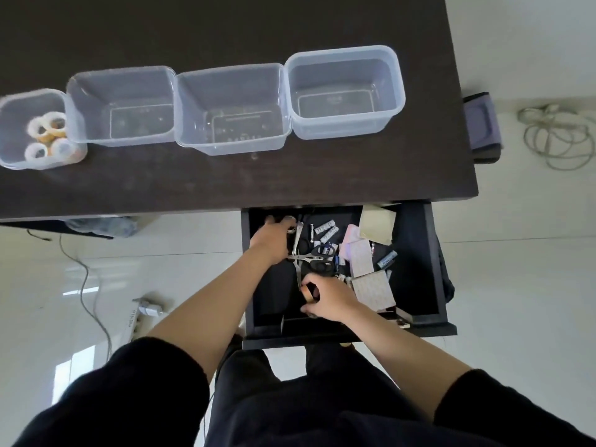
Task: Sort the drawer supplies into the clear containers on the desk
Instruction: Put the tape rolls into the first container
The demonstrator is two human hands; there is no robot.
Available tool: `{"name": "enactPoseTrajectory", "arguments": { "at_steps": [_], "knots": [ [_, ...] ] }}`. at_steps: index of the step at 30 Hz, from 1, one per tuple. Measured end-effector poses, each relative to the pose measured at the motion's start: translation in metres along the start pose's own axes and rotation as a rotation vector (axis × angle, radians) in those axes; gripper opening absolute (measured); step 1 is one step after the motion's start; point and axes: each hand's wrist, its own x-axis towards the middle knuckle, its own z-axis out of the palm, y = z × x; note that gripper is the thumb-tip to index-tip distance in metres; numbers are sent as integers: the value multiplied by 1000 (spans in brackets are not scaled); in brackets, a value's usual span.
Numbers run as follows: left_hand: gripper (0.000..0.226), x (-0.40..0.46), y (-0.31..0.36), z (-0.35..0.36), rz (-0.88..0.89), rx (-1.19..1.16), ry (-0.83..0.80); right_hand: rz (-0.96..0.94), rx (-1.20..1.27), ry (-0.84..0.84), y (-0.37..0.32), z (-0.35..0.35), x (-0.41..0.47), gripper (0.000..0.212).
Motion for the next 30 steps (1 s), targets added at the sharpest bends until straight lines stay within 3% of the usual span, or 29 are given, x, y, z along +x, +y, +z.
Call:
{"name": "enactPoseTrajectory", "arguments": {
  "at_steps": [10, 21, 30],
  "knots": [
    [45, -6, -1, 6, 27, 71, 28, 79, -50, 69, 12, 6, -2, 44],
    [35, -31, 4, 4, 27, -33, 102, 68, 203, 251, 25, -10, -14, 38],
    [31, -64, 5, -5, 47, -116, 278, -9, 319, 410, -6, -21, -25, 41]
  ]
}}
